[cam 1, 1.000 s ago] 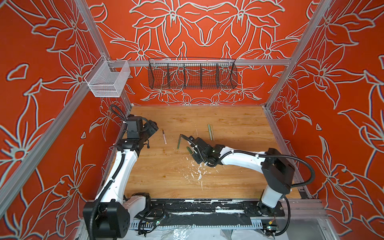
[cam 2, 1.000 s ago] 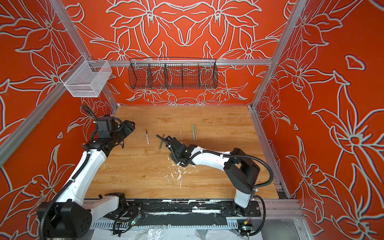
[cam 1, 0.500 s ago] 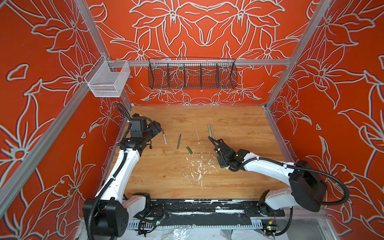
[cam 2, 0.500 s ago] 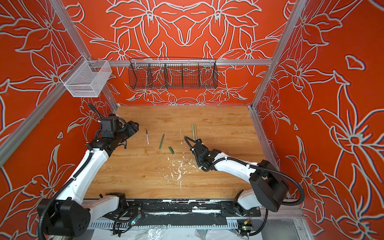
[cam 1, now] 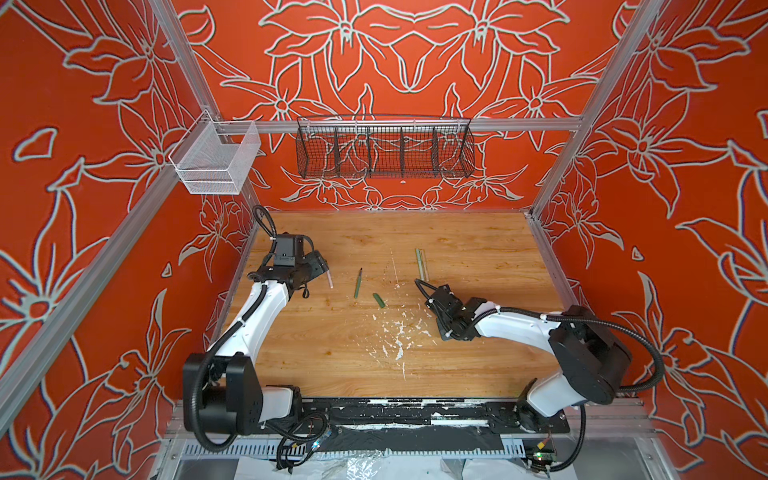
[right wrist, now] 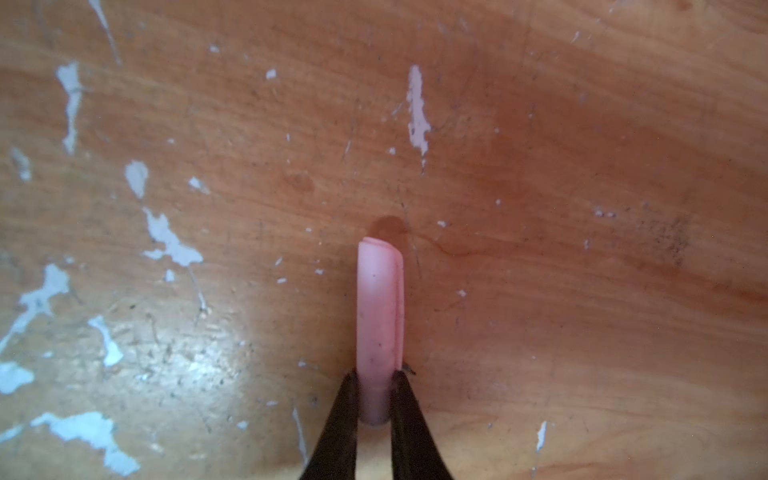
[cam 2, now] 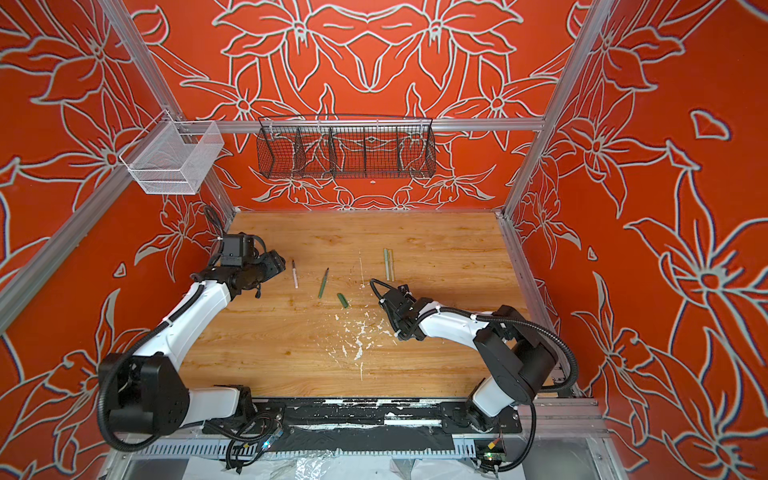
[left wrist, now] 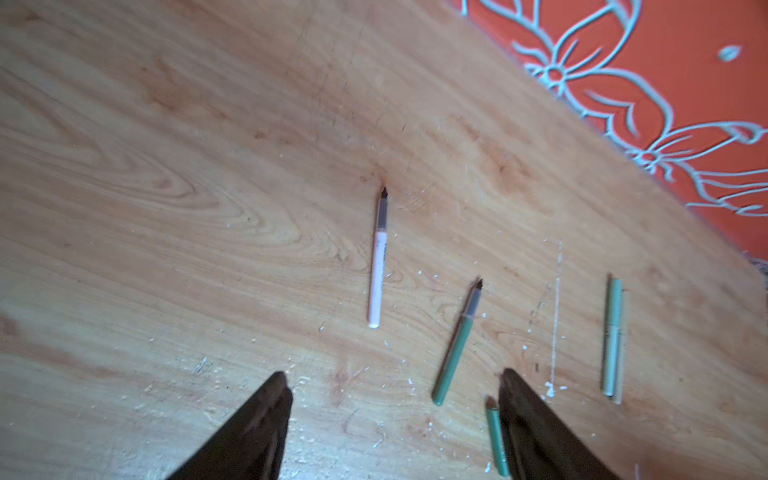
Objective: Insert the pens into the pen caps
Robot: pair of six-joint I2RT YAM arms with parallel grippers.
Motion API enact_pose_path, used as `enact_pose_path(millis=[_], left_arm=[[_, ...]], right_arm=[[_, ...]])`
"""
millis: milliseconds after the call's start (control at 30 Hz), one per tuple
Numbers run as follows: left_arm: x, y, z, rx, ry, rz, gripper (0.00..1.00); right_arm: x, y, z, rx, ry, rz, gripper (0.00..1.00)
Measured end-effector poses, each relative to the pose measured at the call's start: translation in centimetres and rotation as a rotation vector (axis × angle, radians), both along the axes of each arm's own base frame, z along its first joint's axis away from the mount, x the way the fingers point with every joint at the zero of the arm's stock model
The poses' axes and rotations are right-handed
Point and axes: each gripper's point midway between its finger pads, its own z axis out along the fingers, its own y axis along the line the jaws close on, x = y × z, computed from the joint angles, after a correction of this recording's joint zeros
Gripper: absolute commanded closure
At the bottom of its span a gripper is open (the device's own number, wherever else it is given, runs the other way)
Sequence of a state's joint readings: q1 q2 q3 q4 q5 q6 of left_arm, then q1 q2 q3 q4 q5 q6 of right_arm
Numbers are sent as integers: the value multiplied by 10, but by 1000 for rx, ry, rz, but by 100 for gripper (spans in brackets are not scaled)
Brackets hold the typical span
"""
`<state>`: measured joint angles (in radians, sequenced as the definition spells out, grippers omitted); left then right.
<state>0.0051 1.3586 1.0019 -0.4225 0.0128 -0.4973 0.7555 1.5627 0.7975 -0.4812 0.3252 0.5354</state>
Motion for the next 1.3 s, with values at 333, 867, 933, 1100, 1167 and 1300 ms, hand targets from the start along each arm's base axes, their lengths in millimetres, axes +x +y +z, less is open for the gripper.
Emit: enact_pose_path(millis=[333,867,933,1100,1167,1300], left_arm=[[3,0,-43,27,159,-36,24],[18,-7,-82,68,363,-128,31],[24,-13,-86,79,385,-149,32],[31,-20,-92,131,438,-170,39],[32,-18,-93,156,448,-162,39],[31,-13,-93,173,468,-149,47]], right_arm=[[1,12,21,101,-19,8,55],[18,10,107,215,-148,68,47],[18,10,107,215,-145,70,47],[18,10,107,221,-143,77,48],[18,11,108,228,-148,81,48],[18,12,108,241,-158,86,48]])
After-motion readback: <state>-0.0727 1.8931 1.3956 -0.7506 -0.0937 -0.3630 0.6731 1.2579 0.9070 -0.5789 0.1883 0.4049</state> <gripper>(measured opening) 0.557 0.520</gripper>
